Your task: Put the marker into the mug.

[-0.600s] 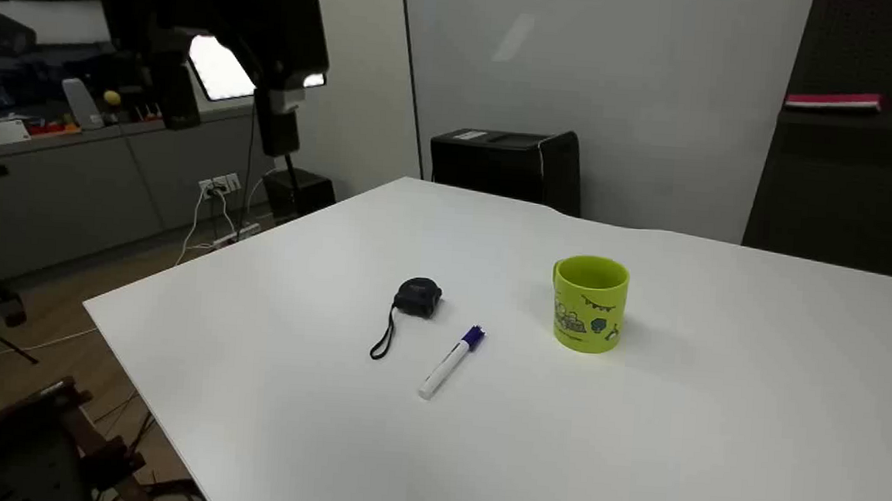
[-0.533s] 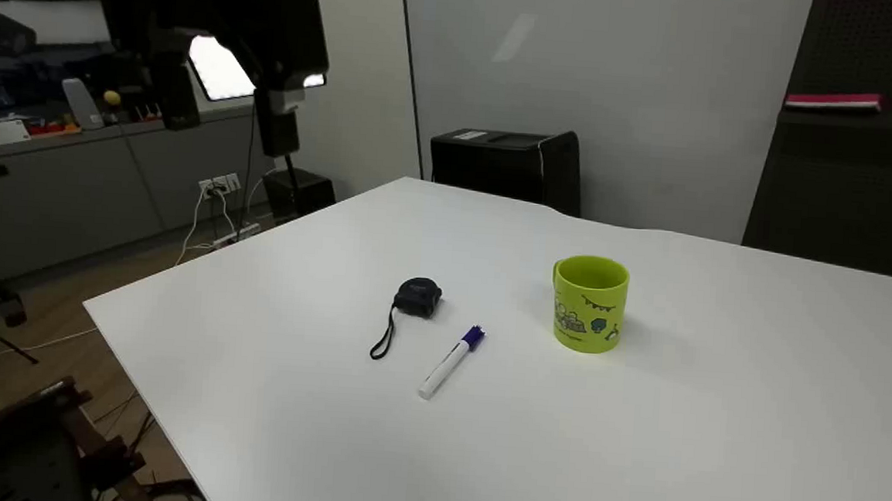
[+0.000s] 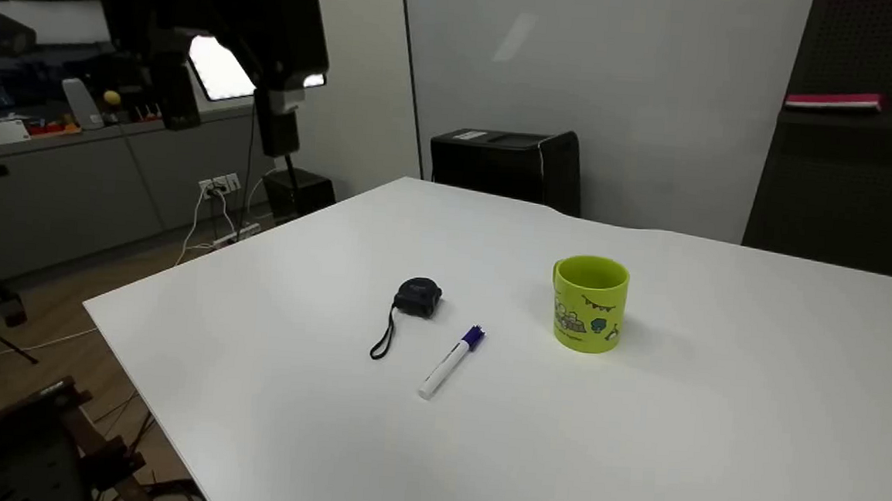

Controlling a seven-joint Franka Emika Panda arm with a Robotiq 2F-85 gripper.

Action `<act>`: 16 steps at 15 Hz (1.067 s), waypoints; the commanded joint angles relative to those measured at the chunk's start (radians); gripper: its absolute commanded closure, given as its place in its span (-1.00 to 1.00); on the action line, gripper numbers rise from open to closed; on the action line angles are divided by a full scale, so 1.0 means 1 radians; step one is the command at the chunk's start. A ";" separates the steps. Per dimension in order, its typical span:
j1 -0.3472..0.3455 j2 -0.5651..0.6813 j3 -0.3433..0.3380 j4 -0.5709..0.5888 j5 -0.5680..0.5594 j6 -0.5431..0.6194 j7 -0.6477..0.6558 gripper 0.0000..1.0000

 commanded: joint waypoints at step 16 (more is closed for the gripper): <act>-0.023 0.358 -0.021 0.009 0.081 0.368 -0.022 -1.00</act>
